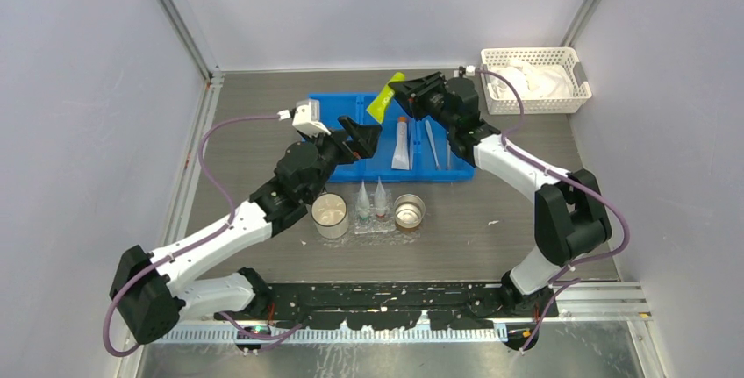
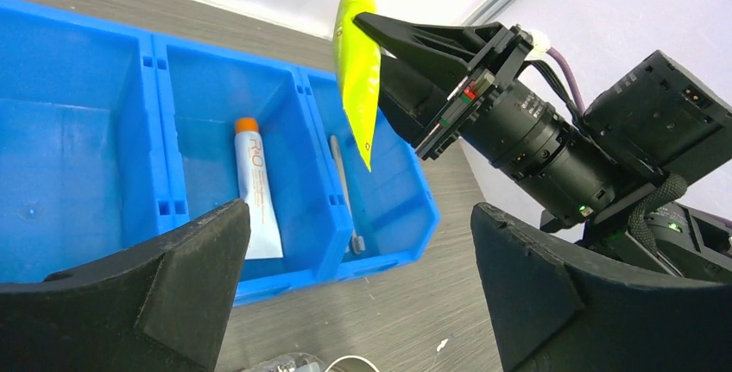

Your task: Prepare toiletry sets of a toothbrush and toothpaste on the tray

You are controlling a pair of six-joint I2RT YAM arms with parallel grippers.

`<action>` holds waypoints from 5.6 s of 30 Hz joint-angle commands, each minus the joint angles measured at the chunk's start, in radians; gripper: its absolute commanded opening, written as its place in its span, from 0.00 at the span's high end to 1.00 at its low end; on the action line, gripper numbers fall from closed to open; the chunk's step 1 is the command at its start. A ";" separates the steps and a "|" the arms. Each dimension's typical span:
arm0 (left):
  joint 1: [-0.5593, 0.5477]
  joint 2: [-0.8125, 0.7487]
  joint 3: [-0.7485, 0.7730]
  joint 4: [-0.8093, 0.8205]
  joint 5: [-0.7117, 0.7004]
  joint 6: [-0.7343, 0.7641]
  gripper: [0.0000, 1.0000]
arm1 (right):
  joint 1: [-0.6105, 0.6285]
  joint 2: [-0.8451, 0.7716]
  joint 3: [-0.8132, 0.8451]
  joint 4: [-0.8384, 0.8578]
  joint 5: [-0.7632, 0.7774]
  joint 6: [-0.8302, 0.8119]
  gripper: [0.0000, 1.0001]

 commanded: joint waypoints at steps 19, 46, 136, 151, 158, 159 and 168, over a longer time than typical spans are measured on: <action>0.007 0.069 0.064 0.152 -0.002 0.029 0.34 | 0.041 -0.133 0.010 0.054 -0.008 0.014 0.67; 0.008 0.049 0.044 0.187 -0.045 0.044 0.88 | 0.089 -0.160 -0.053 0.079 0.010 0.010 0.67; -0.172 0.468 1.081 -1.754 0.275 0.240 0.96 | 0.046 -0.423 0.116 -0.931 0.256 -0.780 0.20; -0.183 0.537 1.072 -1.673 0.208 0.271 0.97 | 0.009 -0.435 0.062 -0.904 0.215 -0.790 0.20; -0.183 0.539 1.036 -1.634 0.220 0.270 0.96 | -0.009 -0.439 0.037 -0.892 0.196 -0.792 0.20; -0.183 0.537 1.027 -1.625 0.219 0.270 0.97 | -0.012 -0.441 0.030 -0.888 0.193 -0.790 0.20; -0.183 0.530 0.984 -1.597 0.216 0.265 0.96 | -0.026 -0.441 -0.001 -0.869 0.171 -0.784 0.20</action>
